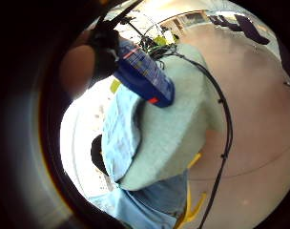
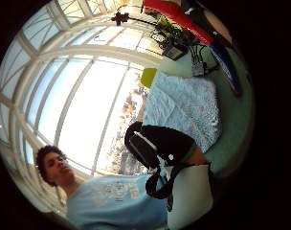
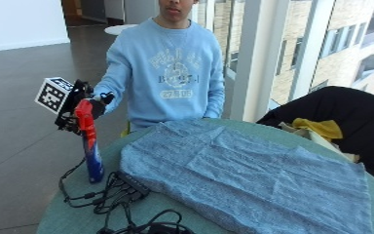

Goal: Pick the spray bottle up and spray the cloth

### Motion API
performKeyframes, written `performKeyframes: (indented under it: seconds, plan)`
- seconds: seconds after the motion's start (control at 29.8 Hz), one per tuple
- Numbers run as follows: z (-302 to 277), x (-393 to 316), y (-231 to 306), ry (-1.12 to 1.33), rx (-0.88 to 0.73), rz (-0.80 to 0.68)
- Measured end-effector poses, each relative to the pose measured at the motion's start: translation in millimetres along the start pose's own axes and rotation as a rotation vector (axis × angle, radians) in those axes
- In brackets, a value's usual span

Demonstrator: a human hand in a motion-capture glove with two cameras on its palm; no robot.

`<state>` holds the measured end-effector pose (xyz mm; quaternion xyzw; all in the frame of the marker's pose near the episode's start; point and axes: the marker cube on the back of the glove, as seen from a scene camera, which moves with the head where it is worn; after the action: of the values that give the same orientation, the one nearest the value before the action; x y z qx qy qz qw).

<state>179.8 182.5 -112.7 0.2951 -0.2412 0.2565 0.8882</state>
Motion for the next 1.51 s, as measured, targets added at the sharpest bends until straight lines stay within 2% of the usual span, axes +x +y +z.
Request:
performKeyframes:
  seconds: [0.6,1.14,1.34,1.51]
  plan:
    - [41,27,-82,-0.239,-0.019,0.109]
    - [52,23,-98,-0.207,0.133,0.071]
    - [56,10,-97,-0.185,0.104,0.036]
    - [67,-20,-91,-0.193,0.003,-0.009]
